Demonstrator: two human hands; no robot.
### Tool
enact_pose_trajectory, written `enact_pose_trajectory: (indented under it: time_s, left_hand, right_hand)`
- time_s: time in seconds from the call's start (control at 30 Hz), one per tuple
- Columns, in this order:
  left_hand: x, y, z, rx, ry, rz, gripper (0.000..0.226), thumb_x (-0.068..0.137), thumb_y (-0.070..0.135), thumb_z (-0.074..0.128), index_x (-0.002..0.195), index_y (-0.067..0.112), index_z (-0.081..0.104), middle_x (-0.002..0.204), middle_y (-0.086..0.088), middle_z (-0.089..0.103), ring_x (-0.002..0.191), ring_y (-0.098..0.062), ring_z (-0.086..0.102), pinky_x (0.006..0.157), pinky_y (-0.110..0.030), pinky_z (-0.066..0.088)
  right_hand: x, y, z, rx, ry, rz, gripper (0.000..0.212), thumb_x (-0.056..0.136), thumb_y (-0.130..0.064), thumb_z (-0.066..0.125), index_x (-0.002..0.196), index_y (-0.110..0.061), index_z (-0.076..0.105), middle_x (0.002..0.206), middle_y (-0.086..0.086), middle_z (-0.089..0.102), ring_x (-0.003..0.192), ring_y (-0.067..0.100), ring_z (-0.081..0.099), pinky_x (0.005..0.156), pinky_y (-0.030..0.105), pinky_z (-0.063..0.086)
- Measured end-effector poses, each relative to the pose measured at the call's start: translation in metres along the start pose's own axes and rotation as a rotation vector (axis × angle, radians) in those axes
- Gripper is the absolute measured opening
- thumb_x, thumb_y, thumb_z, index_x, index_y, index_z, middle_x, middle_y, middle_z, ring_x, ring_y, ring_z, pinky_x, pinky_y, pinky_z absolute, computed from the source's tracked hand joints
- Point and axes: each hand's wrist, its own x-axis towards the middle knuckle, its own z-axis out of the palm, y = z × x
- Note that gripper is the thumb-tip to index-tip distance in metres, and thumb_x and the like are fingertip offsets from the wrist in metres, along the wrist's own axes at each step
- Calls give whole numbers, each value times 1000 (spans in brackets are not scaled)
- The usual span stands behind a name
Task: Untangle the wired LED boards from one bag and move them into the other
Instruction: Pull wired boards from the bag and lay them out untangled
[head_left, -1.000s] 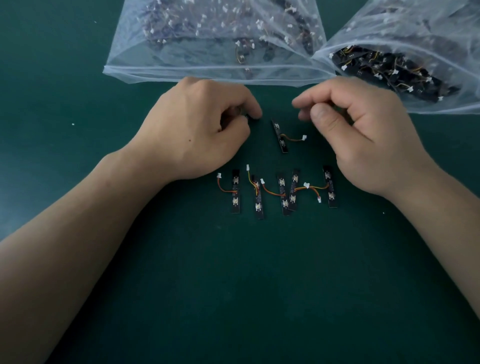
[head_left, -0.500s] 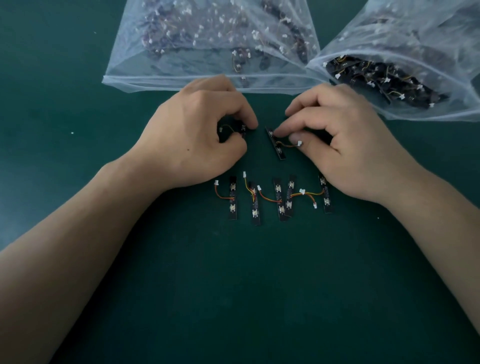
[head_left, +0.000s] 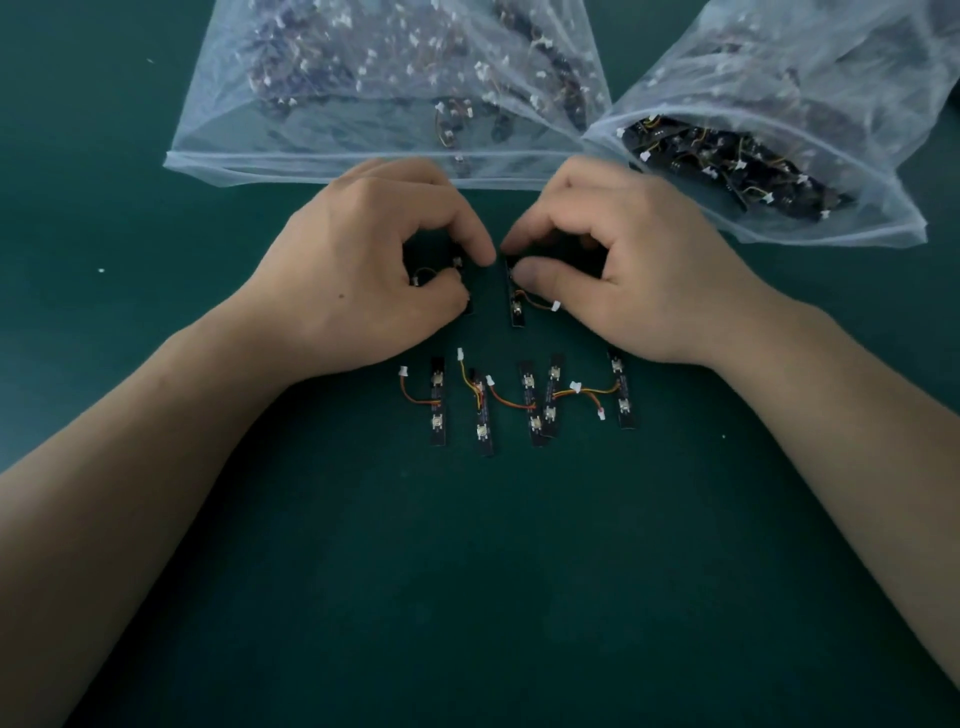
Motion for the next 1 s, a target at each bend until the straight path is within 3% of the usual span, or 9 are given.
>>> enact_pose_trajectory:
  time_s: [0.27, 0.37, 0.57, 0.7, 0.87, 1.0]
  left_hand:
    - [1, -2, 0, 15, 22, 23, 17, 87, 27, 72, 103, 26, 75, 99, 12, 65, 87, 4, 53, 79, -13, 38]
    - [0, -4, -2, 5, 11, 24, 21, 86, 26, 70, 106, 25, 76, 100, 13, 66, 89, 1, 57, 80, -12, 40]
    - [0, -5, -1, 21, 29, 32, 19, 90, 20, 67, 105, 25, 76, 96, 16, 66, 93, -11, 59, 87, -25, 46]
    - [0, -7, 0, 34, 62, 18, 23, 93, 12, 68, 111, 24, 75, 97, 18, 61, 85, -4, 56, 77, -11, 40]
    - [-2, -6, -2, 27, 40, 33, 24, 89, 15, 70, 110, 24, 75, 96, 12, 66, 88, -14, 58, 82, -26, 46]
    - [-3, -7, -7, -3, 15, 40, 20, 90, 21, 69, 109, 25, 76, 94, 15, 69, 91, -13, 62, 84, -30, 47]
  right_hand:
    - [-1, 0, -1, 33, -25, 11, 25, 89, -42, 69, 110, -29, 72, 100, -15, 57, 88, -6, 53, 77, 18, 39]
    - [-2, -3, -1, 0, -19, -13, 26, 90, -45, 69, 110, -28, 73, 102, -12, 58, 87, -1, 53, 78, 25, 42]
    - [-6, -2, 0, -22, -1, -55, 24, 95, -43, 70, 114, -29, 75, 105, -10, 59, 90, 9, 56, 79, 40, 51]
    - [-6, 0, 1, 34, 3, -50, 19, 94, -40, 76, 109, -28, 78, 102, -11, 60, 86, 4, 56, 77, 32, 47]
    - [-6, 1, -1, 126, -30, -81, 8, 94, -33, 74, 93, -25, 76, 95, -11, 62, 79, 10, 57, 73, 30, 46]
    - [-9, 2, -2, 162, -83, -122, 12, 96, -30, 71, 101, -27, 81, 102, -9, 64, 88, 17, 63, 78, 41, 51]
